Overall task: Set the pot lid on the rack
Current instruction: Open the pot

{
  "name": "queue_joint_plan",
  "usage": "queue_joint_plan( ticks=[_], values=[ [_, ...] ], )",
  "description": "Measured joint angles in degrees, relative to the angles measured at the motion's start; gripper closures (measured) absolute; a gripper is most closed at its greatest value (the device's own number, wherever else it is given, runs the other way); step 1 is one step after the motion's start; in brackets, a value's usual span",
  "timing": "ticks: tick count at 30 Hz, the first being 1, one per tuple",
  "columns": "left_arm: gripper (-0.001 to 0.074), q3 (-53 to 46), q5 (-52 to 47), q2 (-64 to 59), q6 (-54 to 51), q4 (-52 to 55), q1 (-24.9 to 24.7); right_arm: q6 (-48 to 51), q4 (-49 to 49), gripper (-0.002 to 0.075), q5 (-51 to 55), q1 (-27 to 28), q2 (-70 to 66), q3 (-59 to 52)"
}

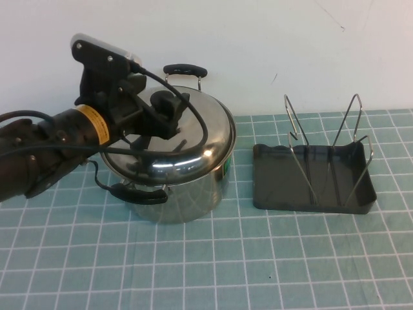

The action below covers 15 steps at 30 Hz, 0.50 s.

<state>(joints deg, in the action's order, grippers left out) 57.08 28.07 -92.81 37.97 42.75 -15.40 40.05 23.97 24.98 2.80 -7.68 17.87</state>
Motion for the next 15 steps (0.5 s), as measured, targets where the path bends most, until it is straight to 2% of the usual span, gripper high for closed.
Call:
queue_joint_plan(
  ticks=[6,8,9,10,15],
  values=[
    [0.0179,1.3,-1.9,-3.0,-0.1,-0.4,0.0,0.1,0.0,0.0727,0.0,0.0,0.0,0.0],
    [0.0289,1.4,-3.3,-3.6,-0.2,-0.4,0.0,0.1,0.0,0.0727,0.0,0.0,0.0,0.0],
    [0.0321,1.5,-3.7,-3.7,-0.2,-0.5,0.0,0.2,0.0,0.0727,0.0,0.0,0.0,0.0],
    [0.0393,1.5,-4.0,-4.0,-0.2,-0.5,0.0,0.2,0.0,0.0727,0.0,0.0,0.0,0.0],
    [0.0403,1.7,-4.0,-4.0,-0.2,-0.6,0.0,0.2,0.0,0.0727,0.0,0.0,0.0,0.0]
  ],
)
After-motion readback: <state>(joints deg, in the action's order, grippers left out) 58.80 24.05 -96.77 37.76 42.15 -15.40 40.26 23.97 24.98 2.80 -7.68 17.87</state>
